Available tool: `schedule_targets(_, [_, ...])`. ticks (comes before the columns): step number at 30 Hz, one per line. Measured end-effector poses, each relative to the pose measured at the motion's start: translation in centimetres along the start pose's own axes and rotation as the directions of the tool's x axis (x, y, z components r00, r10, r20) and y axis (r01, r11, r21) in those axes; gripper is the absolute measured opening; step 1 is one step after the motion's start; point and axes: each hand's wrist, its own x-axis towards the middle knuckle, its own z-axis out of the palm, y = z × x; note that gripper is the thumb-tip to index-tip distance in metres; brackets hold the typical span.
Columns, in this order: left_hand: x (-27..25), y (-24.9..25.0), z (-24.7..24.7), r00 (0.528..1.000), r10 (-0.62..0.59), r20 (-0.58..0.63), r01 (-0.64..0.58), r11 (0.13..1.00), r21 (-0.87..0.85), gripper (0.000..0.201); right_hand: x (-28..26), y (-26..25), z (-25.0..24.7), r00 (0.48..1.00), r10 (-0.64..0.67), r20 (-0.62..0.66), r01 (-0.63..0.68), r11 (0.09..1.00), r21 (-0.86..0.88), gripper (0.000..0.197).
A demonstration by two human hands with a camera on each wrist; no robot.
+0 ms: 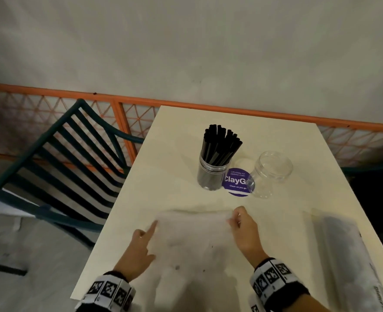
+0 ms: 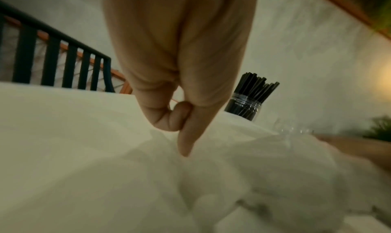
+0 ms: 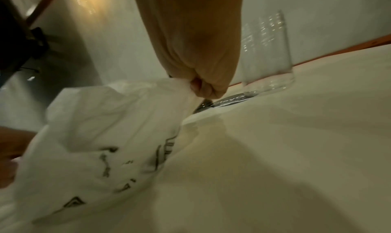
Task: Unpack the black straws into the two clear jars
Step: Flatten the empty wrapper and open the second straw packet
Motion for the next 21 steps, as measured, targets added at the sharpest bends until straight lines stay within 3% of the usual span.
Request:
schedule_targets(2, [-0.4,-0.8,-1.1,1.000,-0.008,0.007,0.008,0.995,0.095,0.076,0.3,0.1,-0.3,1.000,-0.024,-0.008,0.023,0.995,-0.092,0.001])
schedule_targets(4, [-1.0,-0.8,-1.9,1.000,0.027,0.009,-0.028,0.990,0.136,0.065,-0.3,-0.1,0.1,0.995,-0.050,0.083,0.063,0.985,-0.162,0.018])
schedule_targets(6, [-1.5,0.4,-2.3,0.977,0.132,-0.170,-0.105,0.982,0.158,0.049,-1.5,-0.9,0.6,0.991,-0.132,0.022,0.132,0.952,-0.278,0.027])
schedule_targets(8, [-1.7,2.4,-2.5,0.874,0.239,-0.422,-0.182,0.968,0.172,0.040,-3.1,-2.5,1.2,0.966,-0.255,-0.043,0.216,0.887,-0.409,0.039])
schedule_targets(10, [-1.6,4.7,-2.1,0.773,0.349,-0.530,-0.292,0.937,0.193,0.036,-4.3,-3.7,2.6,0.960,-0.253,0.123,0.281,0.853,-0.440,0.063])
schedule_targets(12, [-1.1,6.1,-0.6,0.730,0.487,-0.480,-0.388,0.873,0.295,0.031,-5.0,-3.7,4.6,0.936,-0.171,0.307,0.305,0.829,-0.469,0.082])
schedule_targets(13, [-0.6,6.1,0.5,0.758,0.511,-0.406,-0.390,0.853,0.346,0.036,-5.3,-3.1,5.8,0.923,-0.128,0.362,0.308,0.810,-0.498,0.084])
schedule_targets(14, [0.1,5.6,1.9,0.816,0.486,-0.312,-0.362,0.852,0.378,0.045,-5.7,-2.5,6.8,0.914,-0.096,0.394,0.311,0.790,-0.529,0.077])
schedule_targets(16, [1.6,3.4,3.9,0.917,0.371,-0.146,-0.256,0.828,0.499,0.062,-6.4,-1.4,8.3,0.905,-0.021,0.425,0.278,0.785,-0.553,0.064])
schedule_targets(17, [2.2,2.0,4.5,0.935,0.342,-0.090,-0.239,0.798,0.553,0.068,-6.8,-0.6,9.3,0.907,-0.022,0.420,0.288,0.760,-0.583,0.069])
schedule_targets(19, [2.4,-0.9,5.0,0.936,0.345,0.068,-0.315,0.736,0.599,0.072,-7.0,0.8,10.2,0.907,-0.061,0.417,0.310,0.767,-0.562,0.058])
schedule_targets(21, [2.3,-2.8,4.5,0.918,0.349,0.190,-0.390,0.700,0.598,0.076,-7.1,0.7,8.8,0.874,0.006,0.486,0.293,0.793,-0.535,0.053])
